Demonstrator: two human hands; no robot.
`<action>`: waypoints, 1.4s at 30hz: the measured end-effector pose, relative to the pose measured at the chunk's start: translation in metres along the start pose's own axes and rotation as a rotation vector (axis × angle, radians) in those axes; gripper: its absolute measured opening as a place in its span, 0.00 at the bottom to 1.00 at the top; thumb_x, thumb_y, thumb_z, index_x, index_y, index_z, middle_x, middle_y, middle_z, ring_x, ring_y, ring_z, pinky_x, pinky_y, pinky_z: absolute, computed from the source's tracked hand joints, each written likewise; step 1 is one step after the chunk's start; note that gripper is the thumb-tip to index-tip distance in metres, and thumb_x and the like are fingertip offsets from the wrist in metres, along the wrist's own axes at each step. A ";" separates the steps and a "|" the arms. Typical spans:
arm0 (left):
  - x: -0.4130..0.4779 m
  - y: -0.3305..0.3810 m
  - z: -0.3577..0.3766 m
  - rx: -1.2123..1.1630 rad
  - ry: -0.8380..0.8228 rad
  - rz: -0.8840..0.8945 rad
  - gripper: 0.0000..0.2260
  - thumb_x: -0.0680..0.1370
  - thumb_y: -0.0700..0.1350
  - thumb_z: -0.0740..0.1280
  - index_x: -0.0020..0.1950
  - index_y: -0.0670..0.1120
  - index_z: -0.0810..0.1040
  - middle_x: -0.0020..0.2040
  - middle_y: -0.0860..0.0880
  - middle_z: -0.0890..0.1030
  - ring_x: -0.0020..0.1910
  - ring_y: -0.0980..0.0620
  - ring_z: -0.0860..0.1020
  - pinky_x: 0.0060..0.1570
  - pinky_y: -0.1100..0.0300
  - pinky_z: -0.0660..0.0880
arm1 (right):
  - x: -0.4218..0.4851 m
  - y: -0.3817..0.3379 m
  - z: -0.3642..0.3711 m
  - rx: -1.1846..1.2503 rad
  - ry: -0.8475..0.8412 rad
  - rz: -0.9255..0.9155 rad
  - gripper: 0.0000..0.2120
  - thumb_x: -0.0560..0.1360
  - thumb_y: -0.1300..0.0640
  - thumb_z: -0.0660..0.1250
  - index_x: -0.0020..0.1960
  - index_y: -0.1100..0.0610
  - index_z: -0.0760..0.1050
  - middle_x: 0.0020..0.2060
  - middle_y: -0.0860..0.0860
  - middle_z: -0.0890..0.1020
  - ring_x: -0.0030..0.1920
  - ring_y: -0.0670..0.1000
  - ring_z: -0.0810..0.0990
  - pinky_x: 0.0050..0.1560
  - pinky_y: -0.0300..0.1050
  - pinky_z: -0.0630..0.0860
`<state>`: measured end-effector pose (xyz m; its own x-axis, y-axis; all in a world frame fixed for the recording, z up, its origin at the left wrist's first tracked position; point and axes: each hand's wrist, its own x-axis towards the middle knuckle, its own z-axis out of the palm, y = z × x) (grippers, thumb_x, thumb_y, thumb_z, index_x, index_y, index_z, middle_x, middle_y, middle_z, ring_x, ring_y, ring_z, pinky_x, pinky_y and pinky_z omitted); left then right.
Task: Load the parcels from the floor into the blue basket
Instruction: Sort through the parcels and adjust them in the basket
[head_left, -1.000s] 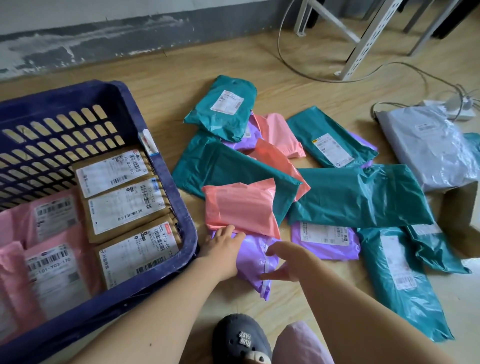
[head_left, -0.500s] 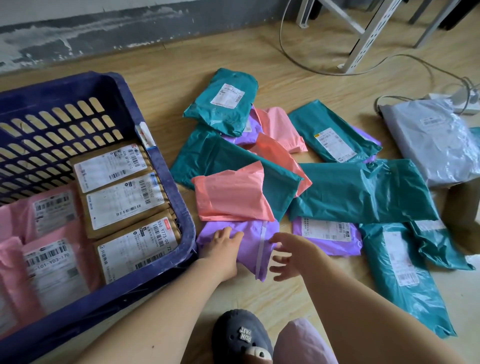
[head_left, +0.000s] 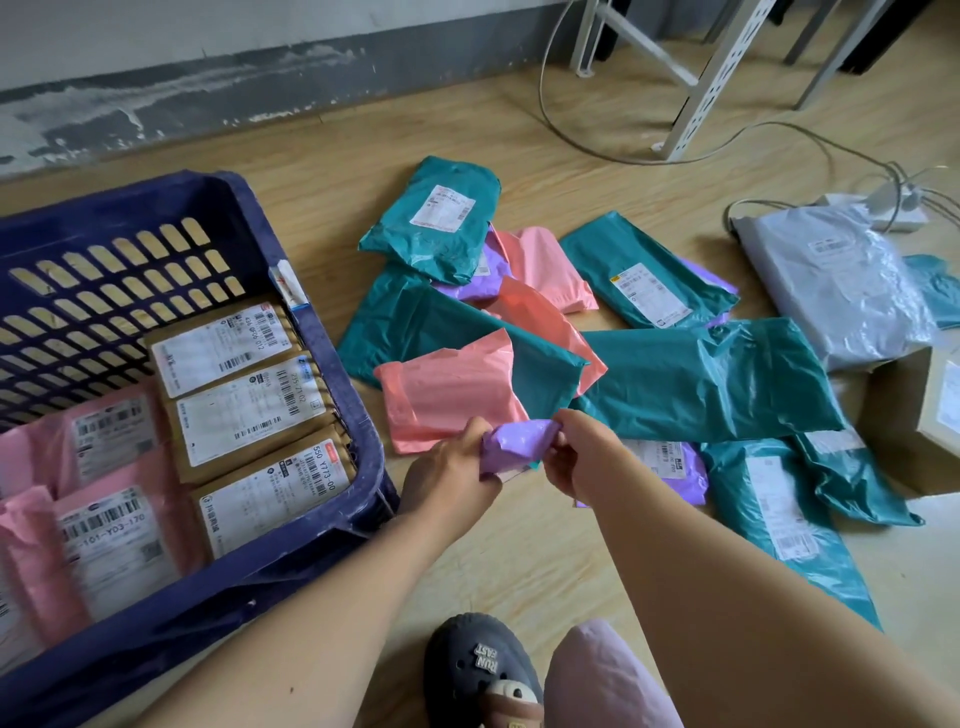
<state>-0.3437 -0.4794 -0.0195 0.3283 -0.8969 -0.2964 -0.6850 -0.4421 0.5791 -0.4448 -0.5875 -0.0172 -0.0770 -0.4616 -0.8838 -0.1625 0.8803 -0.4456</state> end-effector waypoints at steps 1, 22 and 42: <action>-0.002 0.005 -0.004 -0.025 0.001 -0.023 0.15 0.73 0.43 0.62 0.59 0.47 0.67 0.50 0.45 0.79 0.50 0.42 0.77 0.38 0.58 0.66 | -0.003 -0.005 -0.001 -0.001 -0.003 -0.027 0.11 0.73 0.61 0.59 0.32 0.55 0.65 0.14 0.48 0.66 0.17 0.47 0.65 0.21 0.29 0.66; -0.039 0.098 -0.153 -0.469 0.118 -0.067 0.10 0.78 0.39 0.59 0.57 0.41 0.74 0.49 0.45 0.74 0.47 0.48 0.71 0.44 0.62 0.64 | -0.174 -0.067 -0.018 -0.535 0.354 -0.843 0.19 0.75 0.55 0.59 0.65 0.55 0.66 0.56 0.55 0.77 0.55 0.58 0.78 0.54 0.47 0.72; -0.127 0.048 -0.260 -0.641 0.483 -0.043 0.09 0.78 0.43 0.63 0.57 0.46 0.77 0.50 0.48 0.79 0.45 0.51 0.75 0.35 0.63 0.69 | -0.284 -0.031 0.052 -0.582 0.069 -1.280 0.05 0.67 0.57 0.67 0.40 0.55 0.71 0.35 0.51 0.76 0.38 0.54 0.72 0.38 0.43 0.66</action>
<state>-0.2493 -0.3902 0.2431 0.6914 -0.7206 -0.0519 -0.2069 -0.2663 0.9414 -0.3670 -0.4780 0.2404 0.3870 -0.9167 0.0991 -0.5323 -0.3099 -0.7878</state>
